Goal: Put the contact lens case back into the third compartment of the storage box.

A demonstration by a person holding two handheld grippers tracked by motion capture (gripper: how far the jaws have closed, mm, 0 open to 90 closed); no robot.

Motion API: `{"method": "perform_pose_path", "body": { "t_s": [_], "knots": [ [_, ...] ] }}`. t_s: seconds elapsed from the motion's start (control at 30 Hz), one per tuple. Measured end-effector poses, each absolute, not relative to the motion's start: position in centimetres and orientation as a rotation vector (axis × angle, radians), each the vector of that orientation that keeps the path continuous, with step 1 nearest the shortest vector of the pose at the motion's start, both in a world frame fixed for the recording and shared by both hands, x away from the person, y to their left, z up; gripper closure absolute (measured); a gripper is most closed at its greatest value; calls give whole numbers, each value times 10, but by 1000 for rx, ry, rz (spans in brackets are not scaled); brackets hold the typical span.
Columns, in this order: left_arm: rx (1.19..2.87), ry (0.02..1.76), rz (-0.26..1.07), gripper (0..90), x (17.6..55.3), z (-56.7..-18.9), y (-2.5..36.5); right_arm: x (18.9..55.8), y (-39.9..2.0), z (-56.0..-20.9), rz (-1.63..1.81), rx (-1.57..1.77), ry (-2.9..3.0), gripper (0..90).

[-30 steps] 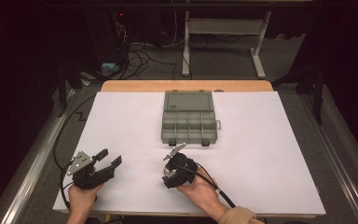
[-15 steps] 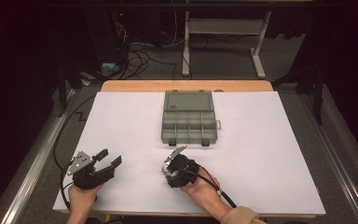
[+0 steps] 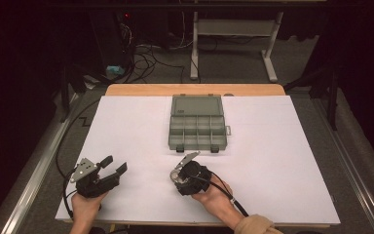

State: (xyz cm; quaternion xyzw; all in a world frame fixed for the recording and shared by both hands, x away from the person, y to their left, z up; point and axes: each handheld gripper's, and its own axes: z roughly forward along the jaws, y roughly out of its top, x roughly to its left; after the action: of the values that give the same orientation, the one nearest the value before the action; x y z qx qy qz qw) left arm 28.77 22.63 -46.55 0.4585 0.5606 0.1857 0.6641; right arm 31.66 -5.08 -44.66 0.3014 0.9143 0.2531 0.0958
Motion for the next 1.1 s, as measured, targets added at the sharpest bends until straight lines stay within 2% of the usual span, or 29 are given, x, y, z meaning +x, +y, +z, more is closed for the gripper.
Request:
{"method": "perform_pose_path", "body": {
  "t_s": [1.1],
  "knots": [
    [1048,1281,434,353,291,-468,227,333,-98,-417,849,977,2677,498]
  ]
}}
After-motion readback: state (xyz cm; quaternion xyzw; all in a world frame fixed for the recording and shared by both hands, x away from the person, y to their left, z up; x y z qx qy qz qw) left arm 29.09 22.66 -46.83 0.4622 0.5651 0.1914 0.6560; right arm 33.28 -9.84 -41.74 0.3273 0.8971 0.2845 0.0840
